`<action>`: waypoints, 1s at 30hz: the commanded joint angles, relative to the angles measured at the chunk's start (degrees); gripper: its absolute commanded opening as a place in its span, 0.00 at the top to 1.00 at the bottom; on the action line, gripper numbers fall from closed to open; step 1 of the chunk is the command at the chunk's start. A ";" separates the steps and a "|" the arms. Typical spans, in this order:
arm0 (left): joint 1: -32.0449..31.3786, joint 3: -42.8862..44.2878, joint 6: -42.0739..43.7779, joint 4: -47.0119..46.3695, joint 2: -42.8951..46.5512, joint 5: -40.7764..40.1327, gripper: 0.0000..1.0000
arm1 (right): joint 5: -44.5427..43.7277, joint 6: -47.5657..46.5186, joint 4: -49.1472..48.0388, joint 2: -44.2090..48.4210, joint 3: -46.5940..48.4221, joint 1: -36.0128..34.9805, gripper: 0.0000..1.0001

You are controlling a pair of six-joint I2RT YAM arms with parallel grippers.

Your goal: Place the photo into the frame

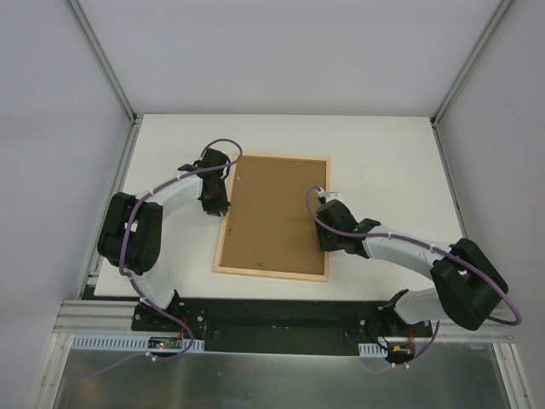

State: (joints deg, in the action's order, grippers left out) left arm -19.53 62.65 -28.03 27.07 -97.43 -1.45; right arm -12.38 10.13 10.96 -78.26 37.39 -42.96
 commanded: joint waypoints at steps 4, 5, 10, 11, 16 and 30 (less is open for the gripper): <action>-0.42 1.68 0.70 0.53 -0.92 1.37 0.82 | 1.31 -2.40 0.20 1.09 -1.35 0.07 0.61; -0.42 1.60 0.70 0.44 -0.92 1.37 0.82 | 1.39 -2.40 0.11 1.18 -1.44 0.07 0.62; -0.42 1.86 0.61 0.44 -1.19 1.37 0.82 | 2.36 -2.92 0.38 2.41 -1.88 -0.02 0.65; -0.42 1.95 0.52 0.44 -1.19 1.37 0.82 | 2.36 -3.10 0.46 2.58 -1.88 -0.02 0.66; -0.42 2.03 0.26 0.53 -1.54 2.77 0.83 | 2.71 -3.01 0.38 1.80 -1.44 0.07 0.64; -0.42 2.03 0.52 0.44 -1.10 2.86 0.83 | -0.36 -0.73 0.73 -1.90 1.02 0.07 0.63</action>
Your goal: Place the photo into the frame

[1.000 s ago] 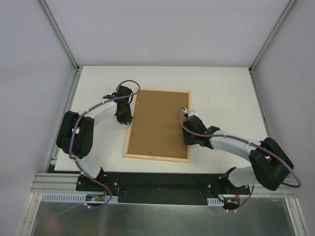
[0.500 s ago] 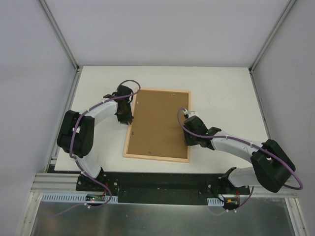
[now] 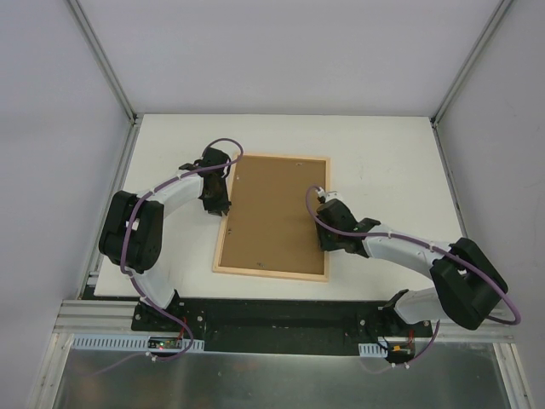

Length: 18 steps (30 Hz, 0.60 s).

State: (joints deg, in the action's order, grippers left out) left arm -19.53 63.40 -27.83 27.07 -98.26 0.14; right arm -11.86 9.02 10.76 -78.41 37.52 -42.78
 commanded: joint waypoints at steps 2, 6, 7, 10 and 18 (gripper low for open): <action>-0.42 1.38 0.33 0.44 -0.36 1.44 0.83 | -0.36 -0.05 1.01 -1.57 0.63 -0.19 0.63; -0.42 1.47 0.24 0.44 -0.53 1.53 0.83 | 0.17 -0.58 0.92 -2.09 0.54 -0.11 0.70; -0.42 1.47 0.24 0.44 -0.53 1.61 0.83 | 0.25 -0.58 0.92 -2.27 0.63 -0.19 0.72; -0.51 1.47 0.15 0.44 -0.53 1.70 0.83 | 0.43 -0.49 1.01 -2.71 0.89 -0.37 0.78; -0.77 1.03 -0.11 0.44 -0.18 1.88 0.83 | -1.06 -0.14 2.15 -3.50 1.94 -0.72 0.85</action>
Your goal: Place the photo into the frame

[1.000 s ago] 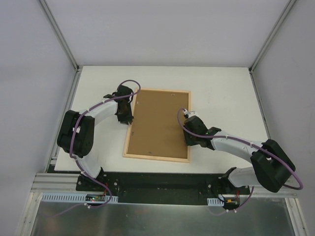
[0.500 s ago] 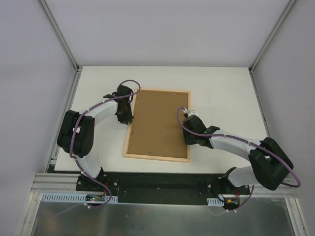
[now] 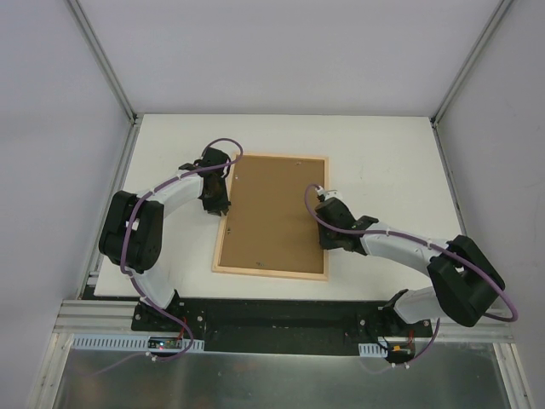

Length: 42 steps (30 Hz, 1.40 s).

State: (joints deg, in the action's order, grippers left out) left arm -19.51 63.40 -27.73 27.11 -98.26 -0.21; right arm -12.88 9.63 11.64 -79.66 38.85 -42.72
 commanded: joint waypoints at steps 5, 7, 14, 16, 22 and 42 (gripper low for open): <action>-0.80 0.15 -1.01 0.40 1.84 3.02 0.79 | 0.14 -0.49 2.51 -2.26 0.79 0.18 0.87; -0.97 -0.29 -1.19 0.40 3.77 3.63 0.69 | 0.84 -0.49 2.69 -1.99 0.61 1.06 0.87; -4.39 -3.71 -1.01 1.80 10.10 0.56 0.53 | 1.63 -1.45 3.83 -1.64 1.14 4.04 0.87; -5.27 -4.94 -0.84 2.06 10.45 -1.02 0.52 | 2.95 -1.80 3.83 -1.64 1.23 5.19 0.87; -7.47 -7.14 -0.58 3.12 10.63 -4.27 0.49 | 4.62 -1.80 4.09 -2.17 2.10 6.77 0.86; -7.74 -4.95 -2.24 2.68 2.72 -6.73 0.48 | 6.38 -2.07 3.21 -1.73 1.05 7.48 0.86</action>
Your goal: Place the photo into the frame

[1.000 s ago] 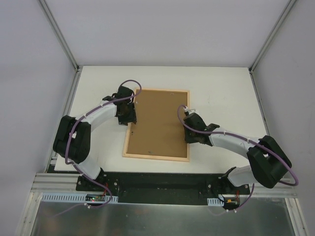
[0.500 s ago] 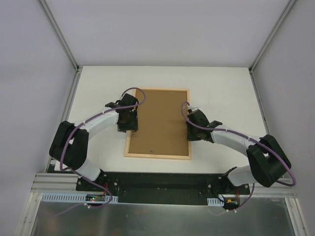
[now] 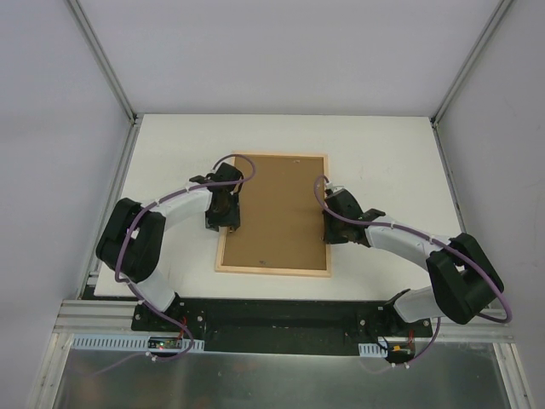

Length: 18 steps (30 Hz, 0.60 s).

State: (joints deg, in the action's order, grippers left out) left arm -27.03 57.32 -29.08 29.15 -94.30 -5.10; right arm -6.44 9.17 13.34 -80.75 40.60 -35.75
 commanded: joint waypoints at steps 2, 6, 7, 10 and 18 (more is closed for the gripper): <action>-0.13 0.78 -1.06 0.47 -1.24 -2.19 0.50 | -0.07 -1.61 1.42 -0.72 -0.78 0.50 0.86; 0.04 0.16 -1.33 0.12 -1.41 -2.19 0.58 | 0.02 -1.70 1.33 -0.73 -0.78 0.59 0.86; 0.13 -0.10 -1.42 0.03 -1.24 -2.28 0.60 | 0.02 -1.70 1.33 -0.81 -0.78 0.59 0.86; 0.31 -1.07 -1.68 -0.23 -0.71 -2.45 0.67 | 0.11 -1.70 1.25 -0.90 -0.78 0.50 0.86; 0.48 -2.74 -2.03 -0.93 0.08 -1.84 0.80 | 0.02 -1.79 1.16 -0.90 -0.87 0.59 0.86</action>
State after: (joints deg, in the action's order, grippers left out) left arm -26.52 56.53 -30.33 28.62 -93.86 -6.48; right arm -6.04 8.95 13.30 -80.75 40.60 -35.53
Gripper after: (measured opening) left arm 0.240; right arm 0.205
